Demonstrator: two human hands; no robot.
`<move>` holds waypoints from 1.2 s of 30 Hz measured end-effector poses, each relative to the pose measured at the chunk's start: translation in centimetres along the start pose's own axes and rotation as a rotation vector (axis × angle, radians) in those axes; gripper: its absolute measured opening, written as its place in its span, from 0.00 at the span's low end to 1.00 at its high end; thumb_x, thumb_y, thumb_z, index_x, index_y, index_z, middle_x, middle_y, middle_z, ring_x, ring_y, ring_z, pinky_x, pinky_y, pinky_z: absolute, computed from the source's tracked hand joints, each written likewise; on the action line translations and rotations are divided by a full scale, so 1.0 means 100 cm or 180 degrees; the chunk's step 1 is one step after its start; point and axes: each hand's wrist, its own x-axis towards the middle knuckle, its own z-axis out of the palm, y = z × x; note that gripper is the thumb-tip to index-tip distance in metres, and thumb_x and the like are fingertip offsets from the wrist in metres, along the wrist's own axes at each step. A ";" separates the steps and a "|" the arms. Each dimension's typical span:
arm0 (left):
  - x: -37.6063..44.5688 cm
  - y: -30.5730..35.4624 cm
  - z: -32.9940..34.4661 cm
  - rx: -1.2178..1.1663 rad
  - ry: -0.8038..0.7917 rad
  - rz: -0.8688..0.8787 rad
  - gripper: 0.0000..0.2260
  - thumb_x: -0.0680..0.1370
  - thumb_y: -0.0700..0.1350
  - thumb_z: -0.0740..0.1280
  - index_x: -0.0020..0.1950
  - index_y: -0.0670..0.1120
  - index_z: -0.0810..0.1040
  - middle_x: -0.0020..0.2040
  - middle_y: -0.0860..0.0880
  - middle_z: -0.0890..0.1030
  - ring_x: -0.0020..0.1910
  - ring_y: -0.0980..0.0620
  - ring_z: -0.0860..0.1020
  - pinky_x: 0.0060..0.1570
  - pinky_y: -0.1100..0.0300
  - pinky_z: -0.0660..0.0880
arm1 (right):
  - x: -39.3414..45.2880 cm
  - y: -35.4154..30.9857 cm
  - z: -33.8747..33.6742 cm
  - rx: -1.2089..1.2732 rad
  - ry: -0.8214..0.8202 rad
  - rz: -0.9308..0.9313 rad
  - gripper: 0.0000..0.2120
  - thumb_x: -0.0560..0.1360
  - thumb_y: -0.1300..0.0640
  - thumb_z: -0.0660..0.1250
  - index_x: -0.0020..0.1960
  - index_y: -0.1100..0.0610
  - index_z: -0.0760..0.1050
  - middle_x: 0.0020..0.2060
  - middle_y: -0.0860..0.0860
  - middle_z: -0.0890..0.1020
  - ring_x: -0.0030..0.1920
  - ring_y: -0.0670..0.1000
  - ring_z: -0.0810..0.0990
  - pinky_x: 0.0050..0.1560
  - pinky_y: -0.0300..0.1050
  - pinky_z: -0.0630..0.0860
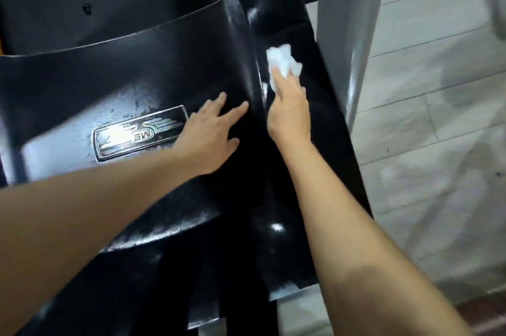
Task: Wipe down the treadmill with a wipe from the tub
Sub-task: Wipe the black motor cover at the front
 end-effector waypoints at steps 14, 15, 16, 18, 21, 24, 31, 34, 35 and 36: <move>-0.029 0.026 0.015 0.0148 0.0208 -0.0019 0.31 0.83 0.50 0.61 0.83 0.58 0.50 0.84 0.47 0.50 0.82 0.43 0.52 0.79 0.44 0.55 | -0.072 0.084 -0.059 -0.0221 -0.0085 -0.0601 0.32 0.74 0.73 0.55 0.75 0.56 0.70 0.69 0.59 0.75 0.68 0.57 0.73 0.72 0.38 0.63; -0.019 0.021 0.013 0.0200 0.0250 -0.0073 0.31 0.83 0.51 0.60 0.83 0.59 0.49 0.84 0.47 0.50 0.82 0.43 0.51 0.79 0.43 0.54 | -0.065 0.071 -0.048 -0.0239 -0.0293 -0.1044 0.32 0.74 0.73 0.55 0.76 0.57 0.70 0.69 0.58 0.75 0.69 0.57 0.73 0.74 0.42 0.64; -0.011 0.016 0.009 0.0254 0.0258 -0.0140 0.31 0.83 0.52 0.59 0.83 0.59 0.48 0.84 0.47 0.49 0.82 0.43 0.50 0.79 0.42 0.53 | -0.055 0.057 -0.037 -0.0285 -0.0425 -0.1366 0.30 0.75 0.72 0.55 0.76 0.58 0.69 0.70 0.59 0.74 0.70 0.58 0.72 0.75 0.47 0.65; 0.002 0.006 0.005 0.0282 0.0168 -0.0262 0.32 0.83 0.54 0.58 0.83 0.62 0.45 0.84 0.49 0.46 0.82 0.43 0.48 0.79 0.39 0.50 | -0.024 0.037 -0.015 -0.0428 -0.0499 -0.1779 0.26 0.78 0.68 0.53 0.75 0.60 0.70 0.72 0.59 0.72 0.72 0.59 0.70 0.75 0.54 0.65; 0.006 -0.002 0.010 0.0314 0.0063 -0.0274 0.32 0.83 0.57 0.55 0.81 0.64 0.38 0.84 0.52 0.39 0.83 0.45 0.42 0.79 0.39 0.46 | 0.043 0.019 0.017 -0.0912 -0.0620 -0.1921 0.25 0.79 0.67 0.57 0.74 0.58 0.70 0.75 0.58 0.69 0.73 0.60 0.70 0.73 0.59 0.67; 0.003 -0.002 0.018 0.0298 0.0154 -0.0285 0.32 0.83 0.57 0.53 0.80 0.66 0.33 0.83 0.54 0.35 0.82 0.46 0.38 0.79 0.40 0.42 | 0.104 0.000 0.030 -0.0987 -0.0603 -0.1677 0.25 0.80 0.67 0.60 0.76 0.54 0.68 0.76 0.58 0.67 0.71 0.62 0.71 0.69 0.60 0.70; 0.001 -0.004 0.021 0.0142 0.0094 -0.0294 0.32 0.83 0.58 0.52 0.77 0.69 0.30 0.81 0.57 0.30 0.80 0.50 0.32 0.79 0.41 0.36 | 0.163 -0.017 0.010 -0.1249 -0.0598 -0.0144 0.37 0.77 0.70 0.59 0.82 0.49 0.55 0.80 0.56 0.58 0.79 0.57 0.57 0.79 0.51 0.57; 0.001 -0.001 0.017 0.0152 0.0004 -0.0301 0.33 0.84 0.58 0.52 0.77 0.69 0.30 0.81 0.57 0.31 0.81 0.49 0.34 0.79 0.41 0.38 | 0.130 -0.008 0.002 -0.1146 -0.0249 0.0092 0.35 0.77 0.70 0.57 0.81 0.55 0.55 0.77 0.59 0.63 0.78 0.58 0.61 0.77 0.50 0.61; 0.001 0.000 0.016 0.0167 -0.0013 -0.0313 0.33 0.84 0.58 0.53 0.77 0.69 0.30 0.81 0.57 0.31 0.81 0.49 0.34 0.79 0.41 0.38 | 0.113 -0.004 -0.002 -0.1076 -0.0129 0.0156 0.34 0.77 0.71 0.56 0.81 0.56 0.56 0.75 0.59 0.66 0.76 0.59 0.65 0.75 0.51 0.64; 0.001 0.001 0.014 0.0180 -0.0035 -0.0330 0.33 0.84 0.58 0.53 0.77 0.69 0.30 0.81 0.56 0.31 0.81 0.49 0.34 0.79 0.41 0.39 | 0.094 0.001 -0.007 -0.1023 -0.0070 0.0232 0.34 0.77 0.71 0.55 0.81 0.57 0.56 0.73 0.58 0.68 0.73 0.60 0.68 0.73 0.53 0.67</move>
